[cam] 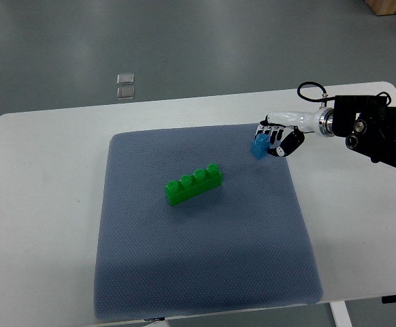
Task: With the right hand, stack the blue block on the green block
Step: 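Carry the blue block with the right hand over the green block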
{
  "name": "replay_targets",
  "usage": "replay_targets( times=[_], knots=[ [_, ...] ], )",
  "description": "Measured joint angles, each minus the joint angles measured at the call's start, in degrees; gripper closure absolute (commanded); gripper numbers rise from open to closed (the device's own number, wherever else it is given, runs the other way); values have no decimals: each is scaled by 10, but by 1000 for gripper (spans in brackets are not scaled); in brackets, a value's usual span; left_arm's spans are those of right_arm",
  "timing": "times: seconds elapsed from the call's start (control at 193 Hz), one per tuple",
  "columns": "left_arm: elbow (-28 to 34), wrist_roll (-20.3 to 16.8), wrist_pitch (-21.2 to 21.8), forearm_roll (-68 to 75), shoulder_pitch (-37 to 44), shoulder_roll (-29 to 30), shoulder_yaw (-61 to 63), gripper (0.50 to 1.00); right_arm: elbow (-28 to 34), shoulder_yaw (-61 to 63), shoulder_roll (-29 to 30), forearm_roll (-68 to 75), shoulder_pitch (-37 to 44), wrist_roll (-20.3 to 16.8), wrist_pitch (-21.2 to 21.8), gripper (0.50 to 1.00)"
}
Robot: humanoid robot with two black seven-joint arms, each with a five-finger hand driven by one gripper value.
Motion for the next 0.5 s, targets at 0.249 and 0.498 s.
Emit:
replay_targets(
  times=[0.249, 0.498],
  knots=[
    [0, 0, 0, 0, 0, 0, 0, 500, 25, -1, 15, 7, 38, -6, 6, 879],
    [0, 0, 0, 0, 1, 0, 0, 500, 54, -1, 40, 41, 40, -22, -2, 879]
  ],
)
